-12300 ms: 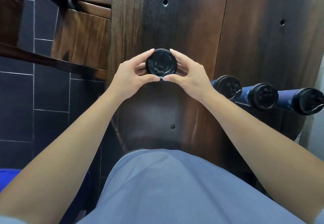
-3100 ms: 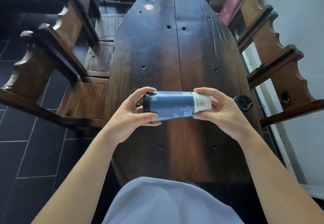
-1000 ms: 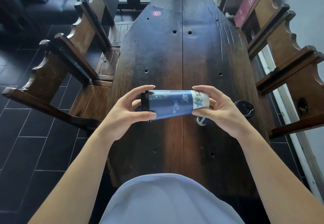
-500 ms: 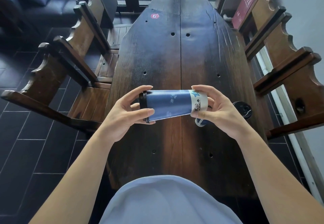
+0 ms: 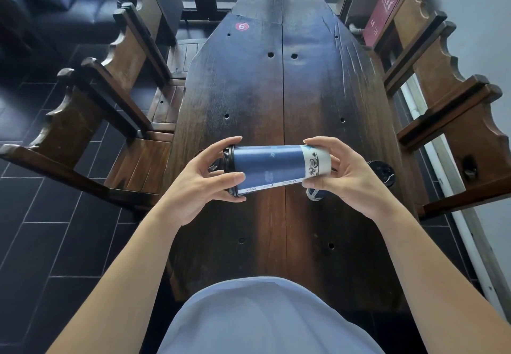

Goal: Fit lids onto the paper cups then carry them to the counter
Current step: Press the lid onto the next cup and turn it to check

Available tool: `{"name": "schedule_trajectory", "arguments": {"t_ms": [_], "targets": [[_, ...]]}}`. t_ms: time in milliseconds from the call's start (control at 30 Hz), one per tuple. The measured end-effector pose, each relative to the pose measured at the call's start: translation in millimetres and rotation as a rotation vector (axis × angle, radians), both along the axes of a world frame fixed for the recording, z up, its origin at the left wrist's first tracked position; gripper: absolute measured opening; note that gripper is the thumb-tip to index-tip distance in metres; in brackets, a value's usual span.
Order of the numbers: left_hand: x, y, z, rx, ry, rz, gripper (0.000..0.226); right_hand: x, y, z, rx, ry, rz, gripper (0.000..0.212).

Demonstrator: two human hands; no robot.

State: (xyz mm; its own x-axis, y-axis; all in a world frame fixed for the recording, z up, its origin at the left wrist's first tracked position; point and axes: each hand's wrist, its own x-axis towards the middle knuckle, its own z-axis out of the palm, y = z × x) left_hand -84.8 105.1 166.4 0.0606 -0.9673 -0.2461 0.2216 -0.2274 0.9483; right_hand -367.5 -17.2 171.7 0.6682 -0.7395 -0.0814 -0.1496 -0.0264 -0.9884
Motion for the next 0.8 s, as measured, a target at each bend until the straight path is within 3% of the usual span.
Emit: {"name": "schedule_trajectory", "arguments": {"t_ms": [267,633,800], "targets": [[3.3,0.6,-1.3,-0.092,-0.076,-0.035,0.075,2.3,-1.6,-5.7,0.006,0.051,0.013,0.061],[-0.2,-4.8,4.6,-0.006,-0.051,-0.030,0.068,0.2,-3.3,-4.6,-0.032,0.125,0.003,0.067],[1.5,-3.6,1.2,-0.017,-0.040,-0.063,0.079,-3.4,-2.2,-1.2,-0.004,0.126,0.016,0.047]]}}
